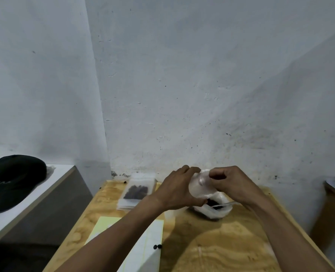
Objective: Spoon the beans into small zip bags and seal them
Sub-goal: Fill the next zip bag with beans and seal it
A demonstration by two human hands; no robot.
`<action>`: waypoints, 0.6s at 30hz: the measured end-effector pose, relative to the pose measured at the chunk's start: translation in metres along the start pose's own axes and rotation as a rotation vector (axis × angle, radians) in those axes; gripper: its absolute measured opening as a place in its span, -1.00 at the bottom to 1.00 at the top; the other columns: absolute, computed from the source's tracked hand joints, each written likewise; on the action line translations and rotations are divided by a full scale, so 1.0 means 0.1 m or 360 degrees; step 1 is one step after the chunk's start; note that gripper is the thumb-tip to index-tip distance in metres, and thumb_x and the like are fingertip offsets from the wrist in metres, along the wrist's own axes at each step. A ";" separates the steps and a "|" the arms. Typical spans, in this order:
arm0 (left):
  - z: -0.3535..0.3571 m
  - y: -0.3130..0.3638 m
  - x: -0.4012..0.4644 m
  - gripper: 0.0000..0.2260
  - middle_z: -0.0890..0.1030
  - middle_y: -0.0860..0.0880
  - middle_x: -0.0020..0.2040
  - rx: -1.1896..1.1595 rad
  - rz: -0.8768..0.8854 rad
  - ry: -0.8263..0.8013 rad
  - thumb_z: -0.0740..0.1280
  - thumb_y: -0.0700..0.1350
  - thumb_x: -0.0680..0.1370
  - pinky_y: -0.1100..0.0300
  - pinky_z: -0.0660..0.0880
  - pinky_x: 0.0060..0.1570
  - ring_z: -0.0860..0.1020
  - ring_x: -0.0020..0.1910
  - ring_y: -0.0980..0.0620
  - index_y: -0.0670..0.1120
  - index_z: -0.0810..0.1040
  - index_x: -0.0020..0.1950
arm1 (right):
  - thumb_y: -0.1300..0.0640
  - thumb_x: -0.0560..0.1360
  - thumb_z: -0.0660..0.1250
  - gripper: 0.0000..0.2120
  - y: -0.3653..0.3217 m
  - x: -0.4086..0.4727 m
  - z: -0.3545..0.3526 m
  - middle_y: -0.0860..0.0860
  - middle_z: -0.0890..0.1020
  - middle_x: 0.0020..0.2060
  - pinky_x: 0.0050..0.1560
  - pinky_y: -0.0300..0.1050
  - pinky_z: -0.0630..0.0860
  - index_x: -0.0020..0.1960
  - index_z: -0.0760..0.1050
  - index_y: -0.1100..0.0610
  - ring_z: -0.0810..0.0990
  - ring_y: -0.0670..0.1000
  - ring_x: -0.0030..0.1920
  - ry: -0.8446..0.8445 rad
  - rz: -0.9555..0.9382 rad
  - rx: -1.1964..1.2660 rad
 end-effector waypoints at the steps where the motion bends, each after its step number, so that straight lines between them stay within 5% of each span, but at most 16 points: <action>1: -0.01 -0.02 0.01 -0.25 0.51 0.01 0.28 0.0018 -0.0026 0.0003 0.54 0.24 0.38 0.17 0.42 -0.01 0.51 0.15 -0.01 0.01 0.36 0.46 | 0.12 0.52 0.47 -0.85 0.03 0.00 -0.06 -0.17 0.73 -0.26 -0.12 -0.30 0.54 -0.18 0.72 -0.09 0.68 -0.22 -0.20 0.0082 0.0008 0.0046; 3: 0.01 -0.13 0.03 -0.21 0.50 0.02 0.32 0.0017 -0.0125 -0.0038 0.52 0.29 0.37 0.16 0.45 0.05 0.50 0.19 0.00 0.01 0.35 0.48 | 0.05 0.52 0.47 -0.93 0.22 0.02 -0.31 -0.11 0.76 -0.16 -0.02 -0.19 0.56 -0.05 0.73 0.01 0.72 -0.10 -0.08 0.0391 0.0068 -0.0012; 5: 0.06 -0.29 0.01 -0.13 0.49 0.03 0.36 -0.0048 -0.0287 -0.0083 0.50 0.37 0.34 0.14 0.47 0.14 0.49 0.24 0.02 0.01 0.33 0.52 | -0.04 0.57 0.40 -0.77 0.52 0.00 -0.59 0.01 0.74 -0.03 -0.06 -0.14 0.48 0.04 0.70 0.11 0.69 0.06 0.04 0.0664 0.0306 -0.0430; 7: 0.13 -0.41 -0.02 -0.08 0.49 0.02 0.38 -0.0146 -0.0427 -0.0111 0.48 0.43 0.30 0.11 0.48 0.18 0.49 0.26 0.01 0.01 0.34 0.52 | -0.21 0.59 0.29 -0.55 0.91 -0.09 -0.69 0.13 0.69 -0.02 -0.14 -0.09 0.43 0.07 0.61 0.19 0.65 0.18 0.06 0.0632 0.0695 -0.0752; 10: 0.28 -0.48 -0.08 -0.15 0.51 0.03 0.34 -0.0267 -0.0580 -0.0257 0.46 0.44 0.32 0.15 0.46 0.07 0.52 0.21 0.01 -0.01 0.41 0.47 | -0.32 0.54 0.28 -0.40 1.36 -0.26 -0.57 0.18 0.67 -0.20 -0.25 -0.09 0.44 -0.10 0.56 0.26 0.67 0.17 -0.15 0.0412 0.1014 -0.0580; 14: 0.52 -0.53 -0.11 -0.20 0.62 0.08 0.21 -0.0572 -0.0769 -0.0421 0.45 0.51 0.24 0.07 0.55 0.18 0.58 0.12 0.06 0.07 0.54 0.33 | 0.01 0.50 0.50 -0.64 1.53 -0.27 -0.35 0.18 0.66 -0.41 -0.31 -0.03 0.50 -0.24 0.60 0.31 0.59 0.12 -0.43 0.0425 0.0924 0.0127; 18: 0.70 -0.53 -0.13 -0.40 0.62 0.11 0.16 -0.0816 -0.0904 -0.0452 0.49 0.39 0.33 0.14 0.54 0.15 0.58 0.12 0.09 0.07 0.62 0.24 | 0.13 0.55 0.41 -0.78 1.39 -0.18 -0.42 0.15 0.70 -0.38 -0.33 -0.04 0.60 -0.18 0.67 0.24 0.66 0.13 -0.38 0.0641 0.0607 -0.0023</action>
Point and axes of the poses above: each hand's wrist, its own x-axis towards the middle knuckle, its own z-axis out of the palm, y = z × x, the point moved 10 cm from there along x, towards the middle knuckle
